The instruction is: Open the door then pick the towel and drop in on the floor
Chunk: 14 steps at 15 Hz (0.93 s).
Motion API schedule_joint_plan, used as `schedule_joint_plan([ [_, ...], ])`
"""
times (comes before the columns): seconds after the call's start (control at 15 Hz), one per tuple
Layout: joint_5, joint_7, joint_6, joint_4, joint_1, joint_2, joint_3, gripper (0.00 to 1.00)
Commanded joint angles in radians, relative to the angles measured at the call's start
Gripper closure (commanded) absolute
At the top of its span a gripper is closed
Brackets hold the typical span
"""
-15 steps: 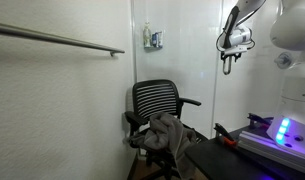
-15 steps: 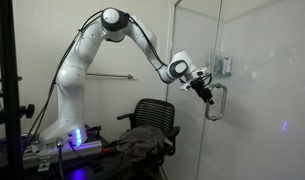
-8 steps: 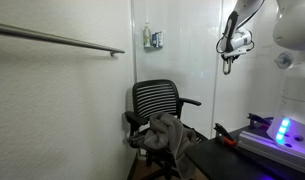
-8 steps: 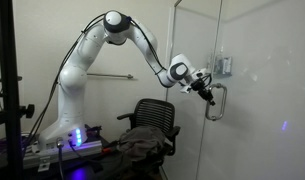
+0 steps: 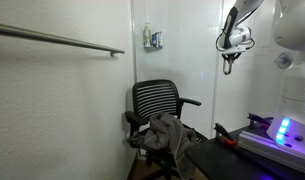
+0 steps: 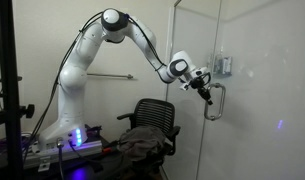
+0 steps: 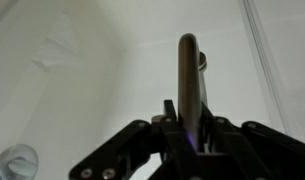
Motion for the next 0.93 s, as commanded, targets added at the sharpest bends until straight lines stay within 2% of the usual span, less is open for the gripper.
schedule_joint_plan([
  [0.0,-0.032,-0.107,-0.233,-0.024,-0.016,-0.127,0.007,0.94],
  [0.33,-0.073,-0.067,-0.391,-0.047,-0.014,-0.207,-0.001,0.94],
  [0.87,-0.262,0.109,-0.542,-0.123,-0.024,-0.326,-0.001,0.94],
])
